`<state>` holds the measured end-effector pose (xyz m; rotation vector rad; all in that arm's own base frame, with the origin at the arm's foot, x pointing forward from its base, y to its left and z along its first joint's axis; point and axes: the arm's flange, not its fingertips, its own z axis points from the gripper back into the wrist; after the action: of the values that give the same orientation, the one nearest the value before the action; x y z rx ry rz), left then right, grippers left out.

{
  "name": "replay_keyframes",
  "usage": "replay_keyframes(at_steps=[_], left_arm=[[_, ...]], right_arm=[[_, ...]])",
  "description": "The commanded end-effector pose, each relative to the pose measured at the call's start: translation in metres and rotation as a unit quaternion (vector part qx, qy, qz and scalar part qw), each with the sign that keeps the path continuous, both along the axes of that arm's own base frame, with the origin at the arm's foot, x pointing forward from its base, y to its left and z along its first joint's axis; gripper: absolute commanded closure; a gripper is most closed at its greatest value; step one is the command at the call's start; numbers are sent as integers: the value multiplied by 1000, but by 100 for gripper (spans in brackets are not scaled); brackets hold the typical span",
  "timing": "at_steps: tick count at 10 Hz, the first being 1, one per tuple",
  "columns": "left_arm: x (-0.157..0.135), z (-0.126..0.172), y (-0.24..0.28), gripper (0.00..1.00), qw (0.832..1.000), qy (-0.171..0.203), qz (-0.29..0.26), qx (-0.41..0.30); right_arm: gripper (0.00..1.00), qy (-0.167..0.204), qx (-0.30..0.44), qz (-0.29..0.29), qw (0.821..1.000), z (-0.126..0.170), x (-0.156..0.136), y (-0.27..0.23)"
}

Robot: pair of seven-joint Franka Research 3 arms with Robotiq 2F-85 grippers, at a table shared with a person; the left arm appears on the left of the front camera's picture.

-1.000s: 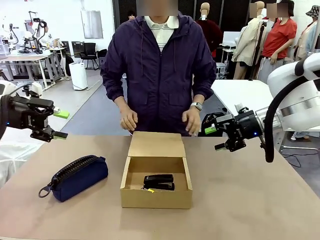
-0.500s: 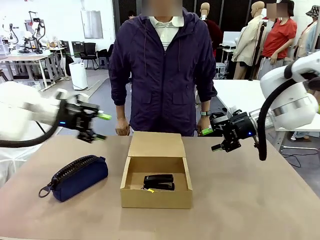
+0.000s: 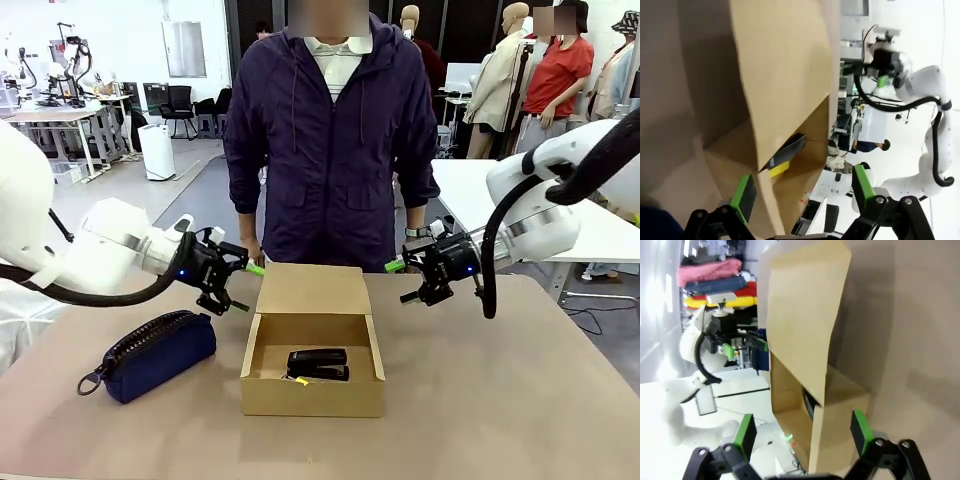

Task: Pack the items into the box.
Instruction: Close the Mailer Box.

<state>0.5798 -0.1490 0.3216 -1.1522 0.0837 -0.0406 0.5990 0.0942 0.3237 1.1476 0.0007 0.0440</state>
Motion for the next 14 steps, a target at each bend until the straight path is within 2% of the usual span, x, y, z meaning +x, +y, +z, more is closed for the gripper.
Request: replay_keyframes(at_steps=[1, 2, 7, 8, 9, 11, 14], left_arm=[[-9, 6, 8, 0, 999, 5, 30, 38], [0, 0, 0, 0, 1000, 0, 0, 0], [-1, -2, 0, 0, 1000, 0, 2, 9], [15, -10, 1, 0, 999, -26, 18, 8], [22, -18, 6, 0, 999, -19, 28, 6], [34, -25, 7, 0, 998, -32, 45, -6], [49, -42, -14, 0, 997, -52, 24, -44]], right_arm=[[0, -5, -13, 2, 1000, 11, -16, -2], [0, -5, -13, 2, 1000, 11, -16, -2], [0, -4, -5, 3, 1000, 10, -10, -1], [0, -8, 2, 23, 1000, -2, 2, 6], [0, -19, -1, 18, 1000, -9, 8, 5], [0, -31, 17, 28, 999, -18, 19, 6], [0, -27, 59, 51, 997, -43, 41, 28]])
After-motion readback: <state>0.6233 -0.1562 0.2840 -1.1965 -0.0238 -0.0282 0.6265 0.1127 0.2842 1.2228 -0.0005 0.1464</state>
